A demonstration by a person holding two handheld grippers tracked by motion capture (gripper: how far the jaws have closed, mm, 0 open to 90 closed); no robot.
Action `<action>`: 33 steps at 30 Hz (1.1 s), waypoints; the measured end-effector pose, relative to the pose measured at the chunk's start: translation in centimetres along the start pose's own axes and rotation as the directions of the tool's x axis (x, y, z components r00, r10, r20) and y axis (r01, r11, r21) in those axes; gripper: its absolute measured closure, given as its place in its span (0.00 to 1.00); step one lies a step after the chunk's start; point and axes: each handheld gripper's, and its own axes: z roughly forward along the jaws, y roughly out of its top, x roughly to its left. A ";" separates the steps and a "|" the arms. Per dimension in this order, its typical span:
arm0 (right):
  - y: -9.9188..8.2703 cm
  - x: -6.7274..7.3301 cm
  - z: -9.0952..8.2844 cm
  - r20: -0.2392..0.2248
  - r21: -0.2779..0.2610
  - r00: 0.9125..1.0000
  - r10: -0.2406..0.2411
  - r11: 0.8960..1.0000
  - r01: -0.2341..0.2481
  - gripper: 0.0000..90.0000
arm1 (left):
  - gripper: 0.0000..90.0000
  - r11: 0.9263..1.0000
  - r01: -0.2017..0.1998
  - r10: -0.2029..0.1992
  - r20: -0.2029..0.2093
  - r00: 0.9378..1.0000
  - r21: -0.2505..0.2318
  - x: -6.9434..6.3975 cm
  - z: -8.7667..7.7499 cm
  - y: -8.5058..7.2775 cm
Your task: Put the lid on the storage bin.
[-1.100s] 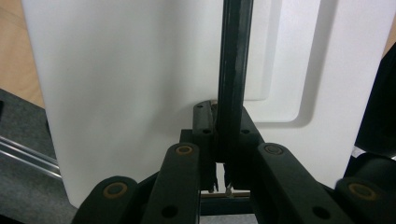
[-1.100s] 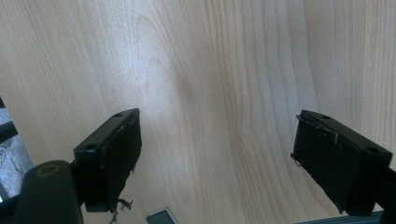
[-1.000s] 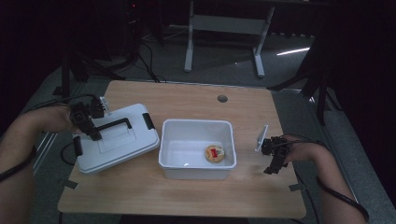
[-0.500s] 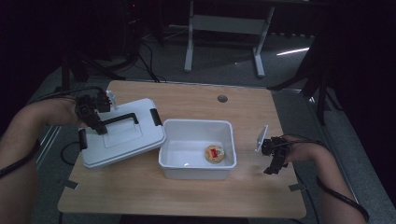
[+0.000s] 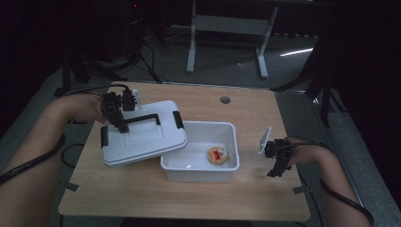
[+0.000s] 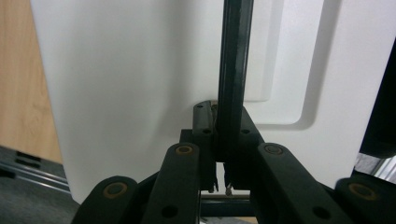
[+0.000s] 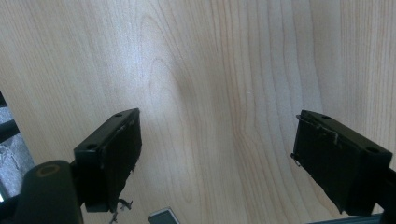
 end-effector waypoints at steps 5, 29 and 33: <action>0.0 0.0 -0.1 0.002 -0.001 1.000 -0.002 1.000 0.002 0.17 | 0.93 0.999 -0.044 0.044 0.003 0.999 -0.004 -0.3 0.3 2.2; -0.3 0.0 0.4 -0.014 0.008 1.000 0.004 1.000 -0.004 0.17 | 0.93 0.973 -0.230 0.231 0.028 0.973 -0.035 -3.4 0.6 13.0; -0.4 0.0 0.5 -0.016 0.008 1.000 0.004 1.000 -0.004 0.17 | 0.93 0.968 -0.245 0.247 0.036 0.968 -0.046 -3.9 0.8 14.1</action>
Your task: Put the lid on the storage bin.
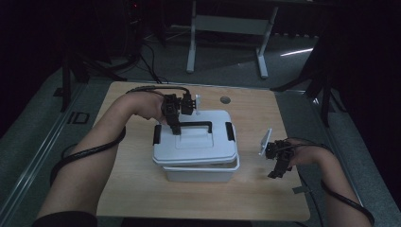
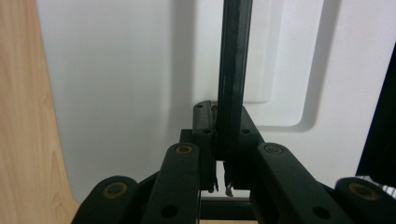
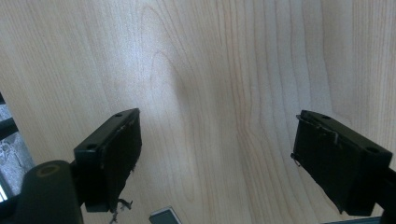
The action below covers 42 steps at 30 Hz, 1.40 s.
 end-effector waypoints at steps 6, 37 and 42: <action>-0.1 0.1 0.1 0.003 0.003 1.000 -0.002 1.000 0.002 0.17 | 0.93 1.000 -0.027 0.027 0.021 0.999 0.013 -0.4 1.0 1.5; 0.3 0.1 1.0 -0.006 -0.004 1.000 -0.016 1.000 0.016 0.17 | 0.93 0.999 -0.030 0.028 0.046 0.999 0.043 0.5 3.6 2.1; 0.3 0.1 0.8 0.003 -0.009 1.000 -0.016 1.000 0.016 0.17 | 0.92 0.999 -0.032 0.031 0.038 0.999 0.040 0.5 3.5 2.0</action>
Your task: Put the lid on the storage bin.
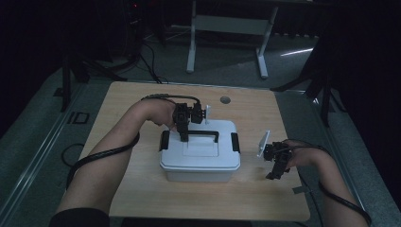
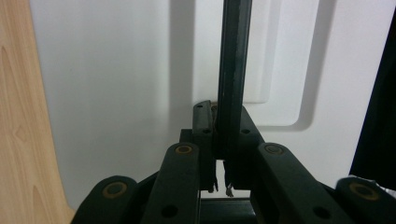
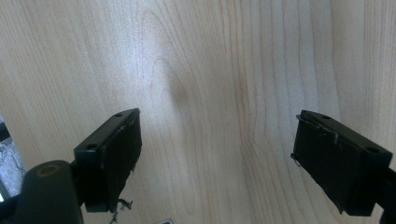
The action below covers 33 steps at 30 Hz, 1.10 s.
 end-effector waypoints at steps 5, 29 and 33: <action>0.0 0.0 -0.2 0.005 -0.002 1.000 0.001 1.000 -0.001 0.17 | 0.71 0.998 0.047 -0.048 -0.031 0.998 -0.030 0.6 -0.2 -0.7; 0.6 -0.2 -0.4 0.012 -0.007 1.000 0.004 1.000 -0.004 0.17 | 0.02 0.930 0.108 -0.154 -0.106 0.982 -0.351 1.0 0.2 -5.2; 0.6 -0.3 -0.3 0.010 -0.007 1.000 0.002 1.000 -0.002 0.17 | 0.02 0.921 0.108 -0.162 -0.116 0.980 -0.375 0.9 0.4 -6.2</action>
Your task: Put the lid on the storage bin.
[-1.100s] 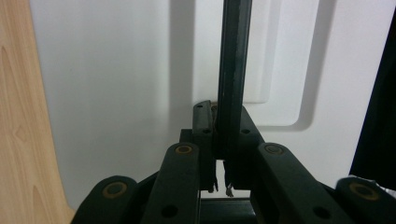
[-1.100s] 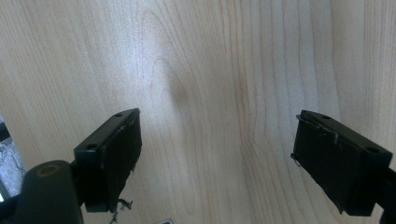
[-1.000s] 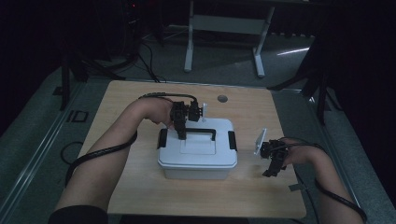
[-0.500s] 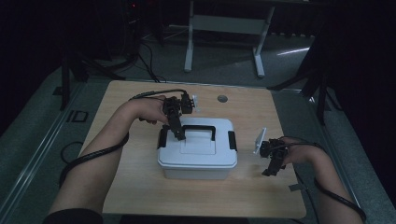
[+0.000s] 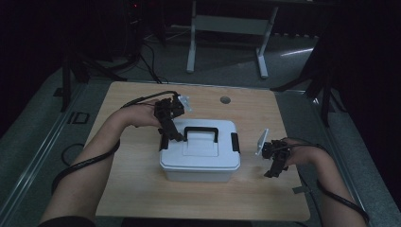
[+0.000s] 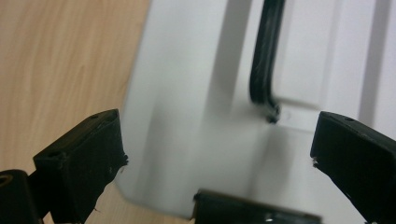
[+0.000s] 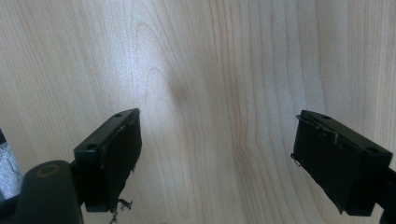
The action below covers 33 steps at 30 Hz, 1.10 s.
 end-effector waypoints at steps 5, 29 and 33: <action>0.1 0.0 0.1 -0.002 -0.003 1.000 0.003 1.000 -0.003 0.17 | 0.02 1.000 0.013 -0.013 -0.014 1.000 -0.004 -0.2 -0.5 -1.3; -0.2 -0.1 -1.0 0.021 -0.002 1.000 0.014 1.000 -0.014 0.17 | 0.02 0.991 0.122 -0.124 -0.045 0.991 -0.048 -0.9 -2.5 -9.6; -0.3 -0.1 -1.1 0.027 -0.006 0.999 0.018 1.000 -0.018 0.17 | 0.02 0.989 0.139 -0.141 -0.049 0.989 -0.043 -1.1 -2.2 -11.0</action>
